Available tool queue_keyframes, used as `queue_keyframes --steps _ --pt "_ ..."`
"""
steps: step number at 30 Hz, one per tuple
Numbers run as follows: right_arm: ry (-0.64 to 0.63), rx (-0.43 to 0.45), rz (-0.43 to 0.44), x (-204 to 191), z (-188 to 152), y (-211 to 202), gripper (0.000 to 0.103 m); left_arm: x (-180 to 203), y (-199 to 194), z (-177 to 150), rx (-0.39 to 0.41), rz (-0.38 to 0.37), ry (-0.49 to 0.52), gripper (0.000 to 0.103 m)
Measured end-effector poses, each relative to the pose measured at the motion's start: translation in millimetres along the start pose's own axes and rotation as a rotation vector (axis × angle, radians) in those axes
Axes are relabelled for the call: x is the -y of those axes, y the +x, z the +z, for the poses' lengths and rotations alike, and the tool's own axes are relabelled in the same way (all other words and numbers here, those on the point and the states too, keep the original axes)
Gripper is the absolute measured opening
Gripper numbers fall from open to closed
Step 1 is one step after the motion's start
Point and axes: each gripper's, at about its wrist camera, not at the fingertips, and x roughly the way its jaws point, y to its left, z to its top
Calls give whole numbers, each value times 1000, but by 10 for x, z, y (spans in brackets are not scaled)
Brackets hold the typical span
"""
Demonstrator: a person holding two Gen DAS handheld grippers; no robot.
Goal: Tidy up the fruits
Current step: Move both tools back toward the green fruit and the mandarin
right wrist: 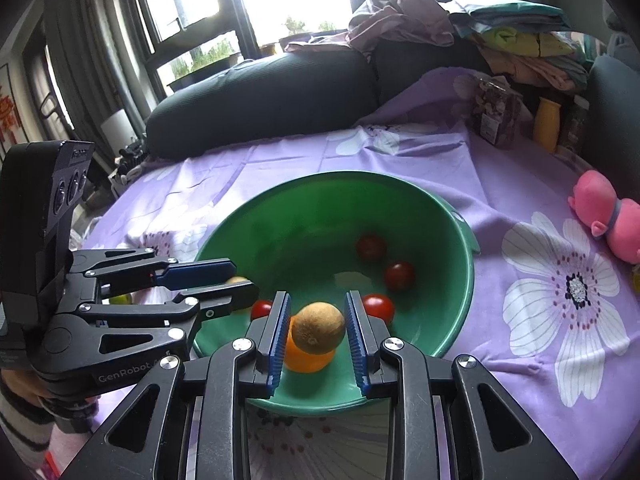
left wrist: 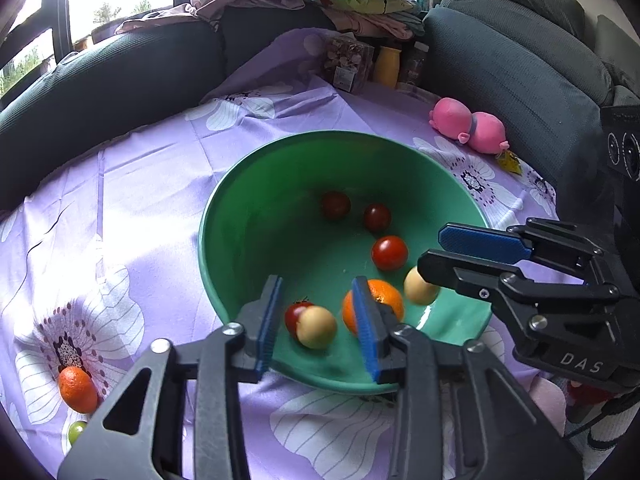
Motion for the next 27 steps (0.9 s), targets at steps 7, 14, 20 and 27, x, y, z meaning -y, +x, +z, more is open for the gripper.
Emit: queue_keyframes --steps 7,14,20,27 --pt "17 -1 12 -16 7 -49 30 -47 -147 -31 27 0 -20 66" --pt "22 18 25 -74 -14 -179 30 -202 -412 -221 43 23 -82 76" --pt "49 25 66 -95 -90 -304 37 -470 -682 -607 28 84 -155 77" --pt "-2 -16 156 -332 -265 -356 38 -918 -1052 -1243 11 142 -329 77"
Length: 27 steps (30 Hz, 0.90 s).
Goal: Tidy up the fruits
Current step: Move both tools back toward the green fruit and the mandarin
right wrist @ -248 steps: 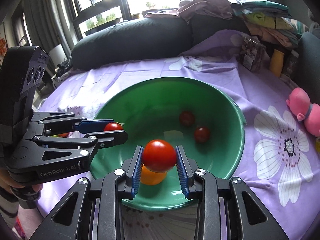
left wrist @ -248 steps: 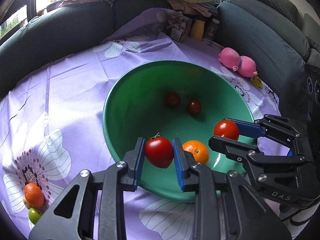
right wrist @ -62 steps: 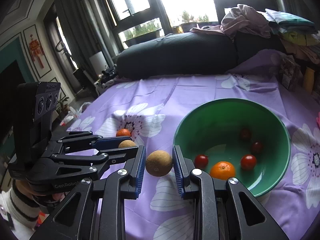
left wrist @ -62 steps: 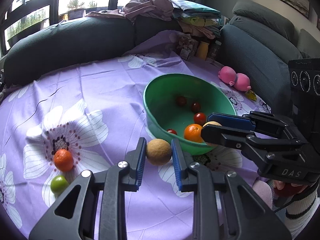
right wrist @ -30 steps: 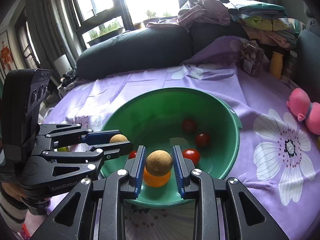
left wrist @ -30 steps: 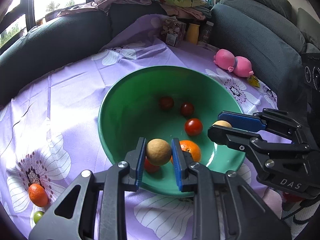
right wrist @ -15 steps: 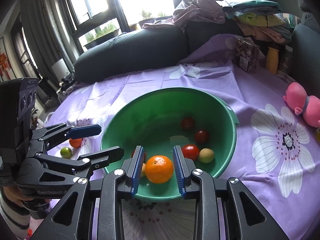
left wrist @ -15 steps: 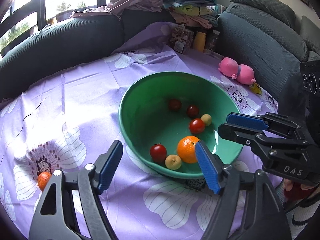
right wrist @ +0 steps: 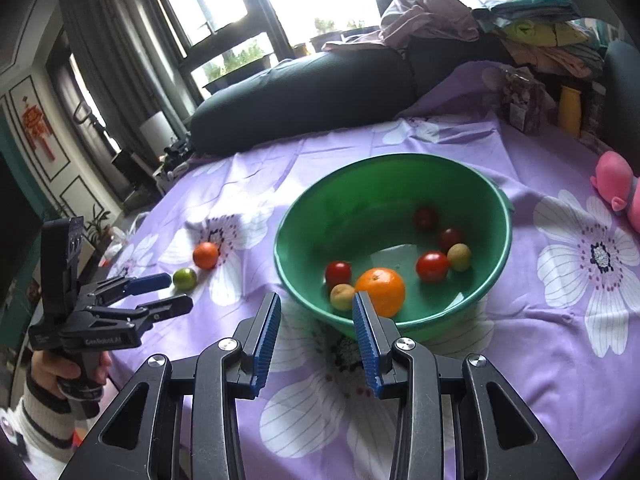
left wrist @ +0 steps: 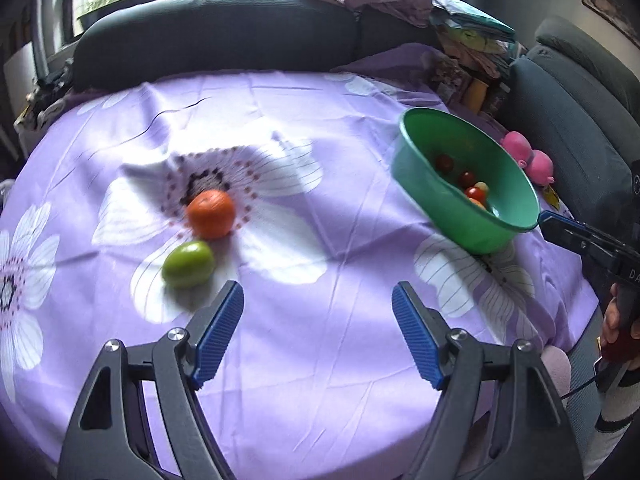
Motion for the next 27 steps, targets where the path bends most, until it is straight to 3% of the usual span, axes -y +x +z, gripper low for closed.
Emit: queue_keyframes --steps 7,11,27 --pt "-83 -70 72 -403 -146 200 38 -492 -305 -375 0 29 -149 77" --pt "-107 -105 112 -625 -185 349 38 -587 -399 -455 14 34 -183 77" --pt "-227 -203 151 -1235 -207 783 38 -717 -328 -314 50 -2 -161 77"
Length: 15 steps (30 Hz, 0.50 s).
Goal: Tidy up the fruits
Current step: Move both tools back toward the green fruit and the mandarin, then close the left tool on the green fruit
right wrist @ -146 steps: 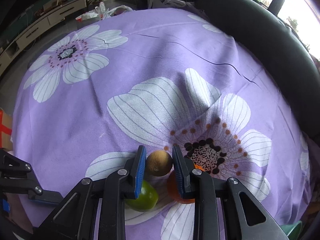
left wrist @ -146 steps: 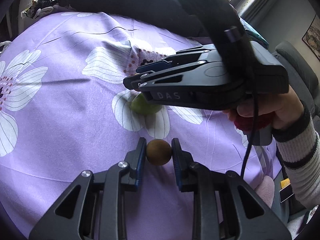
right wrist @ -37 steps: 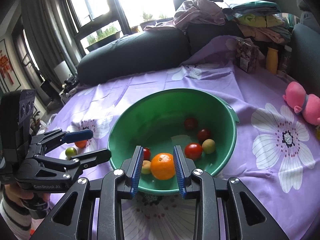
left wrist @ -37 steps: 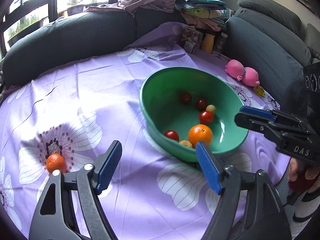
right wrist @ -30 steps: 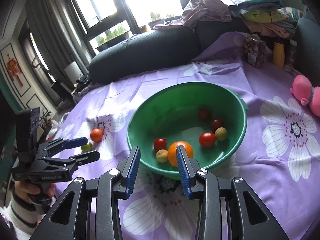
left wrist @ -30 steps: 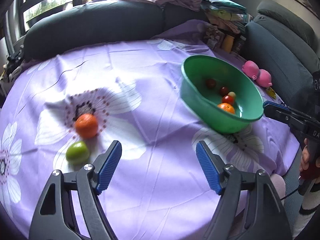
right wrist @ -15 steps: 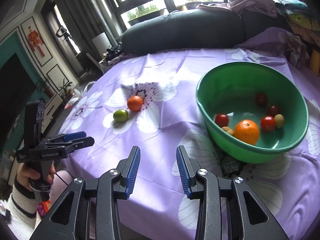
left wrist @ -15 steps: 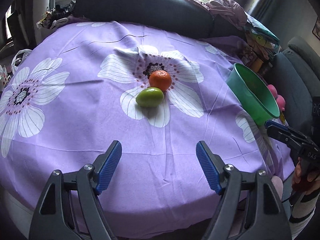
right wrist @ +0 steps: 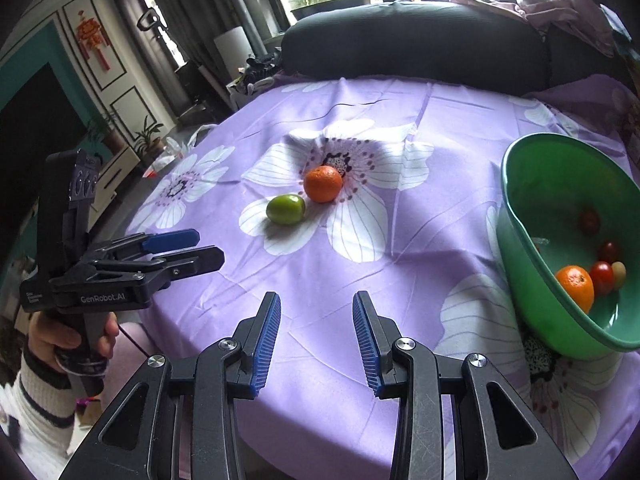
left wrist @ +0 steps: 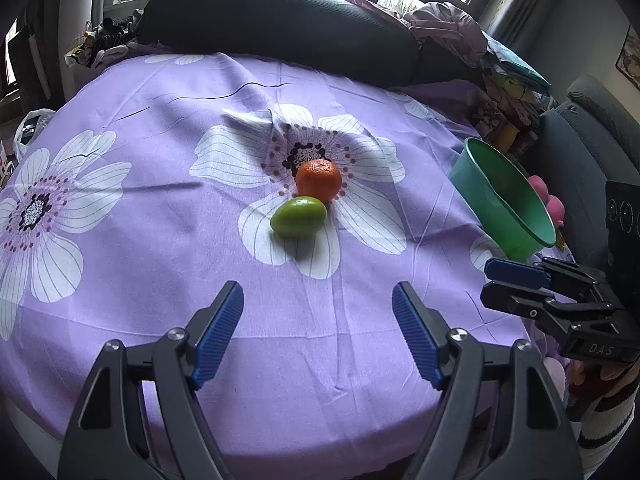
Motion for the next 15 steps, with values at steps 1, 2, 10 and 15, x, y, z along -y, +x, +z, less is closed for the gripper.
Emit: queue_keyframes --steps 1,2,10,15 --pt "-3 -4 -1 -12 25 31 38 -1 9 13 1 0 3 77" --pt "-6 -8 -2 -21 45 62 38 -6 23 29 1 -2 6 78" --pt "-31 -45 -9 -91 222 343 45 -38 134 168 -3 -9 20 82" --pt "-53 -60 -8 -122 320 479 45 -91 205 248 -5 -30 23 82"
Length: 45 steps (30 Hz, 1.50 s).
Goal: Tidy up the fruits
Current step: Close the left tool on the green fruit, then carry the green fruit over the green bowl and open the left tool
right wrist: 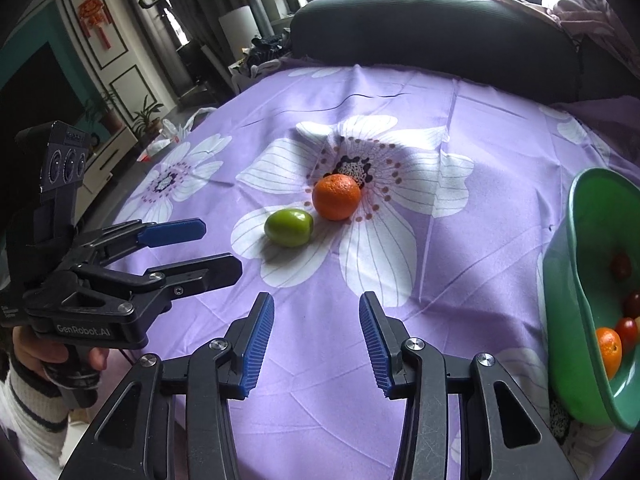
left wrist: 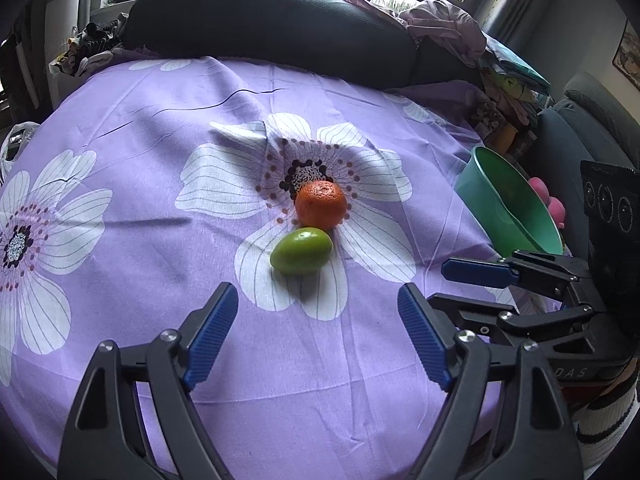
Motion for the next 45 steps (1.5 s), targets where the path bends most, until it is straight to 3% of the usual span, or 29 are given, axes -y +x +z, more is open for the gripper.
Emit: queue_keyframes --steps 15,25,28,30,34,45 --pt "-64 -43 21 -30 216 387 45 -141 208 265 -15 -43 13 81" --pt "-101 -105 80 -113 366 720 45 -213 505 343 -97 -81 4 62" --pt "-153 -104 17 -154 401 776 45 -223 518 361 -102 -79 11 59" --pt "-156 -117 25 -153 422 832 45 -224 525 368 -104 -80 16 58" --pt "-188 -120 27 -179 439 915 45 -232 554 389 -122 -76 30 45" --pt "-245 -66 54 -273 466 923 41 -282 495 388 -117 -89 11 42"
